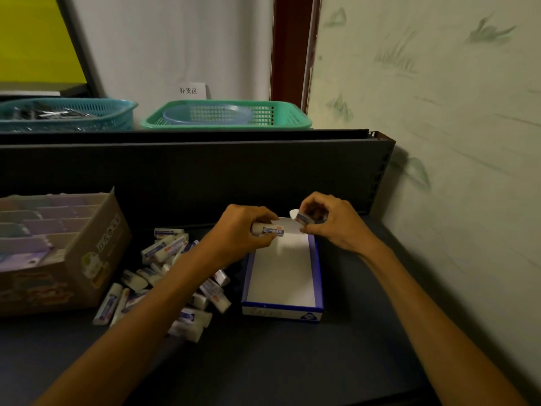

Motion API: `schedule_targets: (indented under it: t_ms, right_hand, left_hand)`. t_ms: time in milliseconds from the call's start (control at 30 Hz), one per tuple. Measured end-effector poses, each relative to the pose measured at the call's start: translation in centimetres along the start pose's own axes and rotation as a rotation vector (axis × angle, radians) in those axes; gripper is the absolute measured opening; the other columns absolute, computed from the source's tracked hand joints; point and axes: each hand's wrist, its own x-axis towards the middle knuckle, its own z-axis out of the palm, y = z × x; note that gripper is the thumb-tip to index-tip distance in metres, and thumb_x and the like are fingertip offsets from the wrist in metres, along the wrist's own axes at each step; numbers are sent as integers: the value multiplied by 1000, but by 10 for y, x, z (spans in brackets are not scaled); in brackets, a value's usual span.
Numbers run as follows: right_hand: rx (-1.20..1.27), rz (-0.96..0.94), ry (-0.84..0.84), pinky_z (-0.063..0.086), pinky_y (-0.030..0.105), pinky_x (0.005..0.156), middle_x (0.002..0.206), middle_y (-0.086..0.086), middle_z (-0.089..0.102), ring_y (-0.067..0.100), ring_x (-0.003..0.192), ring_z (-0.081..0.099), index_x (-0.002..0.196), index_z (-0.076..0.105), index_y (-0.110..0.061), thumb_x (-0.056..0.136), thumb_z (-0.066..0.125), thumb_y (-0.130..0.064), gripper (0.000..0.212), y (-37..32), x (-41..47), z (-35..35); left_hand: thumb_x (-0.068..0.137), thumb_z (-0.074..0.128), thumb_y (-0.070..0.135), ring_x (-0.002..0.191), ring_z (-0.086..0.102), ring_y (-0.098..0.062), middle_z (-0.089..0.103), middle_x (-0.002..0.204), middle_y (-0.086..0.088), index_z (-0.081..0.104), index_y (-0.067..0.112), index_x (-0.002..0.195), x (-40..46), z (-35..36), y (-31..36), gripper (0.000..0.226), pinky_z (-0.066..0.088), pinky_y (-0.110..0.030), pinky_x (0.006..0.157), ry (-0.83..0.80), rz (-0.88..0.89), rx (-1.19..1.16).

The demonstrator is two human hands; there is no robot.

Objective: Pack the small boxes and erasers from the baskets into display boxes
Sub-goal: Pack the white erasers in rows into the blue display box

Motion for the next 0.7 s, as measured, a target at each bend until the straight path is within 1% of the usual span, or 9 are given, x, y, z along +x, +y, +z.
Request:
schedule_targets:
  t_ms: [67, 167, 233, 300, 367, 400, 467, 567, 700]
  right_hand:
    - [10, 4, 34, 46, 14, 67, 94, -14, 59, 9, 79, 56, 100, 58, -28, 74, 79, -15, 36, -2, 1, 1]
    - [75, 4, 24, 53, 18, 73, 101, -13, 61, 8, 82, 61, 107, 59, -31, 75, 78, -17, 40, -6, 1, 2]
    - [144, 19, 22, 55, 20, 76, 100, -8, 64, 7, 86, 64, 100, 61, -30, 75, 77, -15, 34, -8, 1, 3]
    - [219, 44, 16, 56, 23, 78, 98, -4, 66, 8, 88, 66, 94, 64, -27, 75, 77, -11, 28, -9, 3, 3]
    - [247, 73, 3, 56, 29, 81, 97, -1, 67, 11, 90, 67, 92, 65, -24, 74, 77, -8, 27, -9, 4, 3]
    - [249, 84, -4, 56, 30, 82, 97, -1, 67, 12, 90, 67, 92, 64, -23, 74, 77, -7, 27, -9, 4, 3]
    - [216, 83, -2, 56, 28, 81, 96, -4, 66, 10, 90, 67, 92, 63, -23, 76, 76, -9, 25, -10, 4, 3]
    - [73, 35, 10, 54, 19, 76, 99, -10, 63, 5, 90, 64, 99, 63, -25, 80, 74, -19, 23, -11, 2, 4]
    - [-65, -5, -31, 49, 10, 73, 100, -10, 61, 0, 88, 59, 109, 65, -17, 83, 71, -21, 27, -10, 4, 6]
  left_hand:
    - [82, 69, 17, 90, 58, 1, 64, 108, 4, 59, 18, 120, 0, -1, -3, 40, 46, -9, 76, 4, 18, 38]
    - [81, 70, 16, 95, 60, -4, 63, 111, 2, 58, 18, 121, 3, -3, -10, 42, 49, -16, 81, 4, 28, 73]
    - [81, 71, 16, 98, 60, -7, 62, 113, 1, 59, 18, 121, 5, -5, -13, 42, 50, -20, 85, 9, 34, 88]
    - [80, 71, 14, 96, 60, -6, 63, 110, 1, 61, 17, 118, 7, -6, -15, 40, 49, -17, 83, 19, 47, 104]
    - [80, 71, 14, 91, 59, -4, 63, 107, 3, 63, 17, 115, 9, -7, -14, 37, 47, -12, 79, 22, 60, 109]
    - [80, 71, 14, 91, 59, -4, 63, 106, 4, 63, 18, 114, 10, -7, -15, 36, 46, -12, 78, 18, 62, 106]
    - [80, 71, 14, 91, 59, -4, 63, 106, 5, 63, 19, 114, 11, -7, -15, 35, 49, -15, 80, 8, 58, 91]
    - [80, 71, 16, 90, 60, -4, 63, 105, 5, 62, 21, 113, 13, -7, -17, 34, 53, -22, 82, -11, 47, 81]
    - [80, 71, 19, 89, 57, -3, 63, 104, 5, 61, 23, 112, 15, -6, -18, 34, 51, -21, 80, -10, 32, 110]
